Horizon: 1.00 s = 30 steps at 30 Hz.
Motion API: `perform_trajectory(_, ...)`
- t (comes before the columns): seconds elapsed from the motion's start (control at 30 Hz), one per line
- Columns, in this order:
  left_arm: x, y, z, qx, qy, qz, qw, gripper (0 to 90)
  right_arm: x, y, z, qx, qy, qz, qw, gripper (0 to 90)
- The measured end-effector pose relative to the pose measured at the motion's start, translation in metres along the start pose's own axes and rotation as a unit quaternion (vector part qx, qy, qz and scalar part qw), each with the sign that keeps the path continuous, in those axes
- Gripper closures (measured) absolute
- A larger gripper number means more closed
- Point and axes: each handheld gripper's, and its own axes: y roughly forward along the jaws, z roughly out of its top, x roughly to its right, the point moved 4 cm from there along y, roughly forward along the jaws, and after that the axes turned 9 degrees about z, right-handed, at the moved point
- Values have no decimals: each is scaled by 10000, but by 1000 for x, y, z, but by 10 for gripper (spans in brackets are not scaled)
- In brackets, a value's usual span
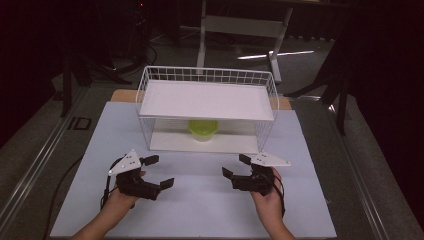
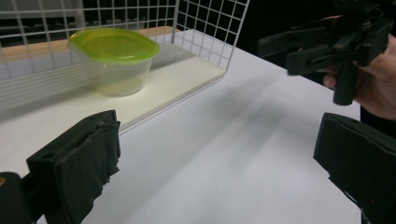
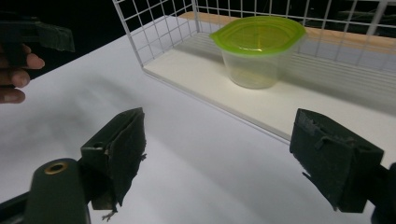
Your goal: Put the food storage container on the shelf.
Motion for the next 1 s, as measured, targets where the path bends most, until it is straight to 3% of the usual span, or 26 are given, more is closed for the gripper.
perform_trajectory(0.37,-12,-20,-16,-60,-150,188,9997,13,5,-28,-11,-16,-19,-109,9999,181)
perform_trajectory(0.73,-15,-34,-25,-103,-167,297,9994,13,7,-56,-26,-12,-127,-146,9998,181)
perform_trajectory(0.9,-18,-39,-31,-131,-215,369,9990,13,6,-66,-32,-175,-286,-129,9994,174)
perform_trajectory(1.0,-21,-42,-33,-139,-245,419,9987,13,7,-70,-37,-206,-263,-77,9994,161)
